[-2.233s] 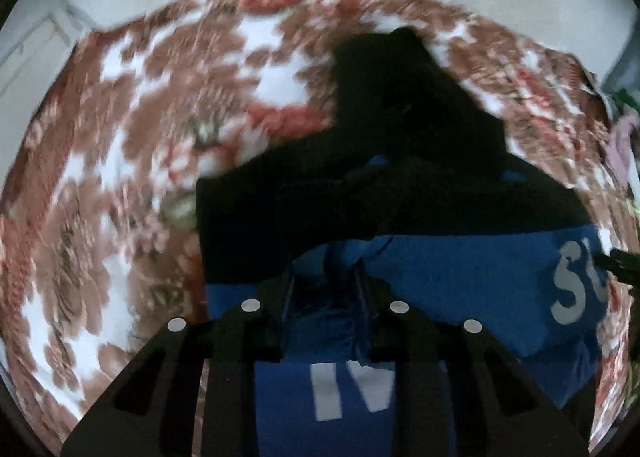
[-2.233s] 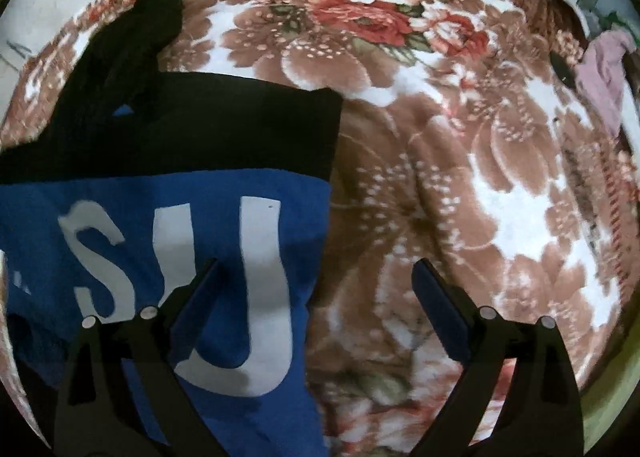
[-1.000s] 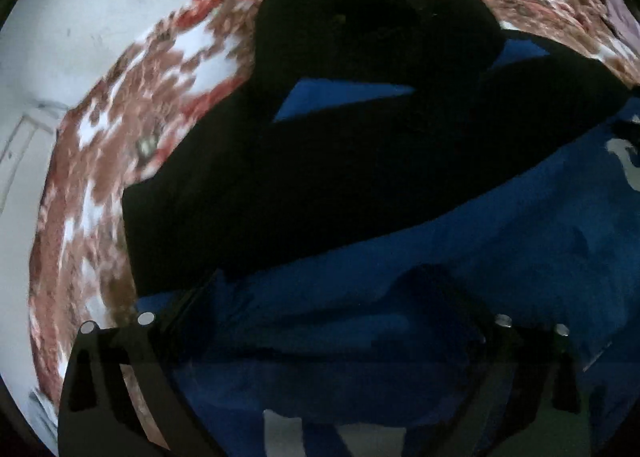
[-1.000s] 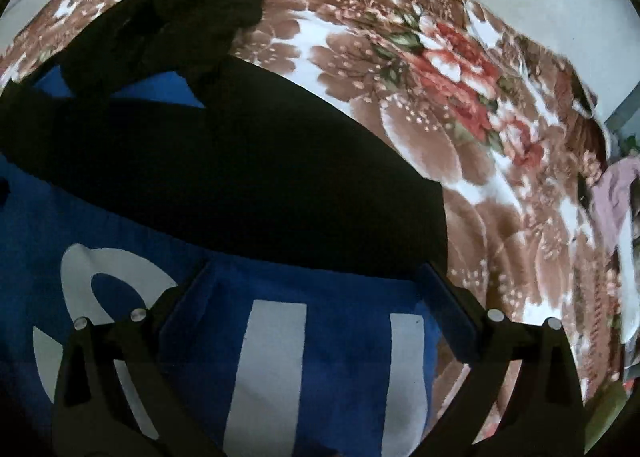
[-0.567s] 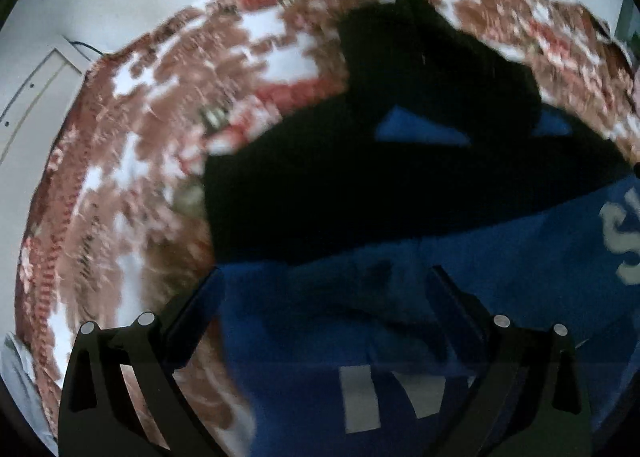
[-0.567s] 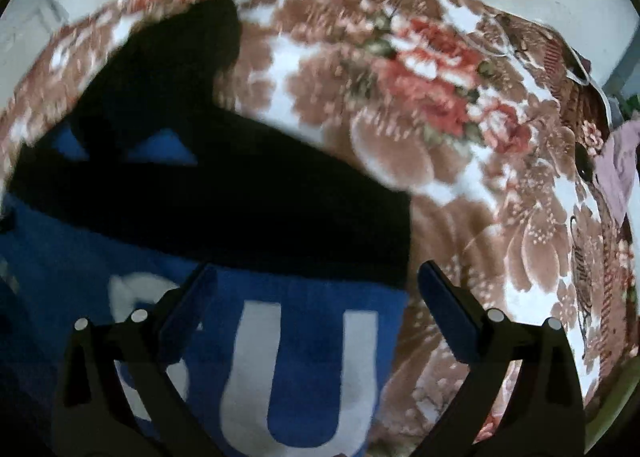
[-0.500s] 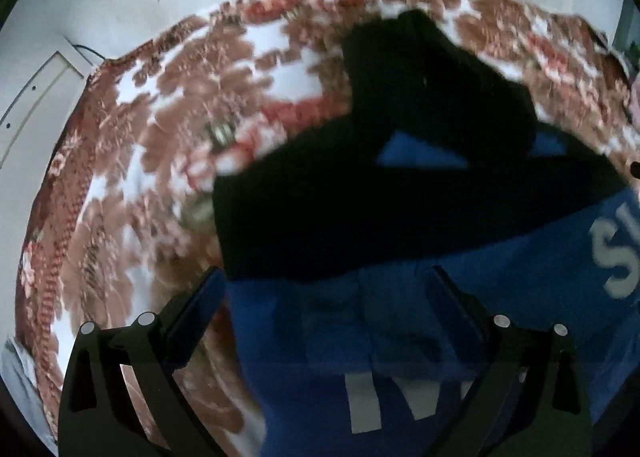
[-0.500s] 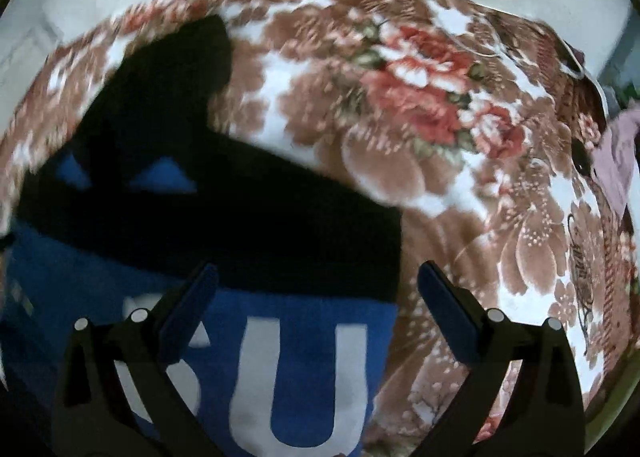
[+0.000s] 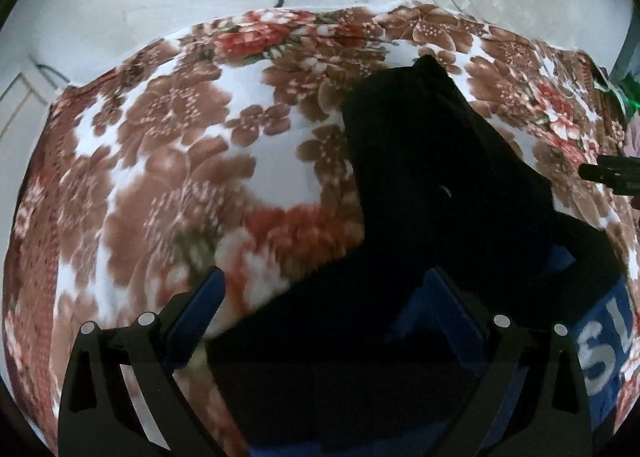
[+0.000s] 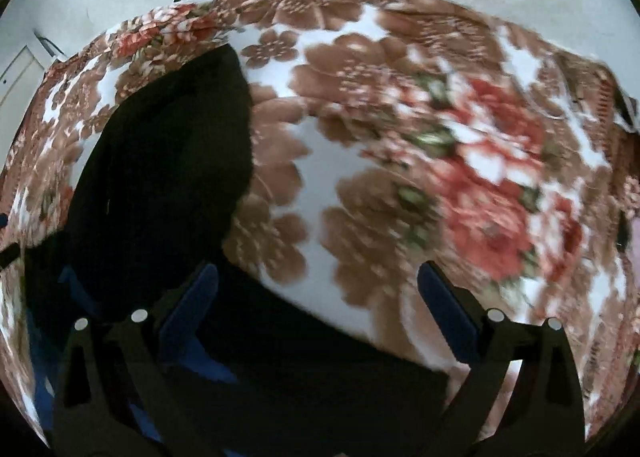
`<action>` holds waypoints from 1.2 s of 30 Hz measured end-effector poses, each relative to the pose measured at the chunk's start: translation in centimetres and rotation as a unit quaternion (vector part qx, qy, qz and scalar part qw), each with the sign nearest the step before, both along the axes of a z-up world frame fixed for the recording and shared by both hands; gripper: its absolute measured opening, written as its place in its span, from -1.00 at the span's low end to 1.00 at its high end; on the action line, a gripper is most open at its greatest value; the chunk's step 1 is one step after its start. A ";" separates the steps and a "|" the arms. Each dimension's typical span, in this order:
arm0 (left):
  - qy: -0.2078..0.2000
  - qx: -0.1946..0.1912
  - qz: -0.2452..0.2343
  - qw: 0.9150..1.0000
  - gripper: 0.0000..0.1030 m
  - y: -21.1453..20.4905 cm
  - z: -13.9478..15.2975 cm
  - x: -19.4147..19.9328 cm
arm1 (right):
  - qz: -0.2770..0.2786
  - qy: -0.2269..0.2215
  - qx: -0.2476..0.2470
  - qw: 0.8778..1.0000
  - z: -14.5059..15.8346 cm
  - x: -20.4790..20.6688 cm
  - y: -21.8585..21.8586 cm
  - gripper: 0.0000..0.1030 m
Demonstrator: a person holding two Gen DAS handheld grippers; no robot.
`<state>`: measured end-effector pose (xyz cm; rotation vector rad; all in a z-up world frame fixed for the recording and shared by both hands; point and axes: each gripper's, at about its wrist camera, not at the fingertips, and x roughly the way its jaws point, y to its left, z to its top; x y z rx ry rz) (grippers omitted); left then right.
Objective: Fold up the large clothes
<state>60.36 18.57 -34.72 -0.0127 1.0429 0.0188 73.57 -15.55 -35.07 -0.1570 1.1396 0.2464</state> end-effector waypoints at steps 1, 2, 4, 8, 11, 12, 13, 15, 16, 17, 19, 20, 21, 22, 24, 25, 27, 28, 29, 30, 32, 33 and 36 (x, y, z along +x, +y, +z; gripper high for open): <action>0.004 -0.007 -0.004 1.000 0.89 0.1 -0.5 1.3 | -0.001 0.004 0.003 1.000 -0.4 0.8 0.6 0.91; 0.006 -0.010 -0.006 1.000 0.89 0.1 -0.8 2.0 | 0.002 0.008 0.012 1.000 -0.7 1.8 1.5 0.91; 0.010 -0.011 -0.013 1.000 0.89 0.1 -1.8 4.3 | 0.013 0.009 0.020 1.000 -1.3 3.2 3.0 0.91; 0.013 -0.004 -0.028 1.000 0.89 -0.5 -3.5 8.9 | 0.037 0.012 0.014 0.999 -3.2 6.2 6.2 0.91; 0.005 -0.025 -0.033 0.999 0.89 -0.3 -3.6 12.1 | 0.046 0.026 0.022 0.998 -4.4 8.5 8.1 0.90; 0.004 -0.034 -0.034 0.999 0.89 -0.3 -3.6 13.2 | 0.042 0.026 0.020 0.999 -4.7 9.3 8.4 0.90; 0.003 -0.040 -0.035 0.999 0.89 -0.2 -3.6 14.0 | 0.039 0.028 0.025 0.999 -4.9 9.9 8.5 0.90; 0.005 -0.047 -0.034 0.998 0.89 -0.2 -3.9 15.9 | 0.027 0.041 0.047 0.998 -5.7 11.5 8.6 0.86; 0.009 -0.054 -0.033 0.998 0.89 -0.3 -4.1 16.8 | 0.024 0.049 0.060 0.997 -6.0 12.2 8.7 0.79; 0.013 -0.061 -0.035 0.997 0.89 -0.3 -4.3 17.3 | 0.026 0.058 0.072 0.995 -6.5 12.9 8.8 0.65; 0.030 -0.070 -0.036 0.996 0.89 -0.7 -5.5 19.3 | 0.035 0.065 0.082 0.994 -6.9 13.6 9.2 0.48; 0.038 -0.081 -0.038 0.995 0.89 -0.7 -6.1 20.1 | 0.038 0.065 0.086 0.993 -7.1 13.8 9.3 0.41; 0.047 -0.099 -0.036 0.993 0.88 -0.5 -6.5 20.8 | 0.041 0.065 0.088 0.993 -7.2 14.1 9.4 0.34; 0.052 -0.119 -0.031 0.991 0.87 -0.3 -6.7 21.4 | 0.037 0.067 0.088 0.993 -7.3 14.4 9.5 0.34; 0.061 -0.154 -0.029 0.986 0.85 -0.1 -6.8 22.6 | 0.030 0.074 0.098 0.992 -7.2 14.9 9.7 0.33; 0.062 -0.153 -0.033 0.986 0.68 -0.1 -6.8 23.0 | 0.040 0.078 0.100 0.991 -7.1 15.2 10.2 0.21; 0.072 -0.148 -0.047 0.985 -0.41 -0.6 -6.6 23.5 | 0.076 0.077 0.084 0.991 -7.0 15.3 11.3 -0.25; 0.080 -0.151 -0.052 0.984 -0.57 -1.1 -6.4 23.6 | 0.077 0.074 0.076 0.991 -6.7 15.1 11.5 -0.37; 0.079 -0.139 -0.055 0.986 -0.61 -1.5 -6.0 23.6 | 0.075 0.073 0.077 0.991 -6.2 14.9 11.5 -0.46; 0.075 -0.118 -0.063 0.988 -0.74 -2.2 -5.3 23.3 | 0.075 0.076 0.083 0.991 -5.9 14.7 11.5 -0.65; 0.062 -0.097 -0.079 0.990 -0.89 -3.0 -4.0 22.5 | 0.084 0.070 0.076 0.991 -4.5 13.8 11.7 -0.73; 0.047 -0.094 -0.086 0.991 -0.90 -3.2 -2.8 21.7 | 0.093 0.061 0.071 0.991 -3.5 13.2 11.8 -0.75; 0.012 -0.103 -0.091 0.990 -0.90 -3.3 0.5 19.5 | 0.111 0.030 0.067 0.991 0.1 10.5 11.8 -0.75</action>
